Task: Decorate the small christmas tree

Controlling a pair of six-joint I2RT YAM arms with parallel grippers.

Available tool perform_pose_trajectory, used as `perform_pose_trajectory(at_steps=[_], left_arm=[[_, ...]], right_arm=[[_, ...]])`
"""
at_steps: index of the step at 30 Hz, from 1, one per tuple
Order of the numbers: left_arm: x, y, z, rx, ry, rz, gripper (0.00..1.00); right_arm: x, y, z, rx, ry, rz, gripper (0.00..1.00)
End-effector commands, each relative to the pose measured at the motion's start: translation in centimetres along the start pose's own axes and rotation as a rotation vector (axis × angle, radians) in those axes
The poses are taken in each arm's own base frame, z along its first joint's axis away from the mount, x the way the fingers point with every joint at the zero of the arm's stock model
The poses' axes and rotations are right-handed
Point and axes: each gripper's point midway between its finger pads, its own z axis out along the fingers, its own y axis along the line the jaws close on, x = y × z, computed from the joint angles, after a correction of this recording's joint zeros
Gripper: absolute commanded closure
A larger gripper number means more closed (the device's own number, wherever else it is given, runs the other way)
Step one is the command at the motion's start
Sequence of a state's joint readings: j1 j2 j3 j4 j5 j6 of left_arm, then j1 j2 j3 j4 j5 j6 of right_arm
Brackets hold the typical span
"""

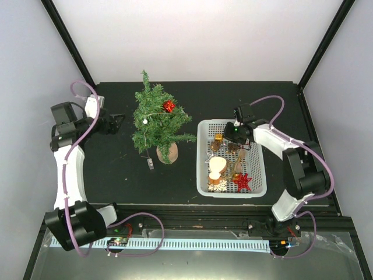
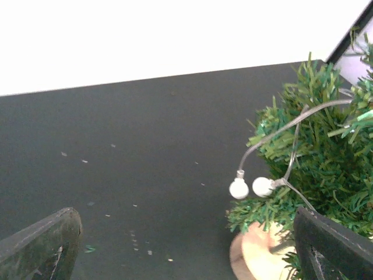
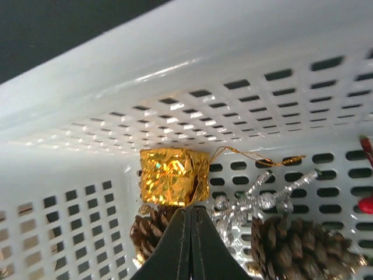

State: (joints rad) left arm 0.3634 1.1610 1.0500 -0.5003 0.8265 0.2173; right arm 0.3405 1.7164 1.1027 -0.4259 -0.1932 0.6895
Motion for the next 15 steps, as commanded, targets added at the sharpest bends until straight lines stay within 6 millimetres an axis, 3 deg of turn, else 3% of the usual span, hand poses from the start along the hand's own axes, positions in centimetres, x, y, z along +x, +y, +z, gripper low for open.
perform_pose_trajectory(at_steps=[1,3,7,11,15], left_arm=[[-3.4,0.4,-3.6,-0.136,-0.057,0.108,0.01],[-3.9,0.3,-4.7,-0.15,-0.074,0.12,0.01],[-3.9,-1.9,-5.3,-0.073,-0.091,0.105,0.01],[-3.4,-3.2,-5.2,0.001,-0.108,0.063,0.01],[-3.0,-3.2,-4.7,0.04,-0.115,0.033,0.01]], right_arm=[[-0.7,0.2,-2.7,-0.008,-0.076,-0.017,0.99],[-0.8,0.4,-2.9,-0.02,-0.083,-0.032,0.97],[-0.5,0.4,-1.5,-0.009,-0.03,-0.016,0.66],[-0.3,-0.1,0.2,0.002,-0.002,0.025,0.62],[-0.2,-0.4,1.2,0.013,0.011,0.047,0.63]])
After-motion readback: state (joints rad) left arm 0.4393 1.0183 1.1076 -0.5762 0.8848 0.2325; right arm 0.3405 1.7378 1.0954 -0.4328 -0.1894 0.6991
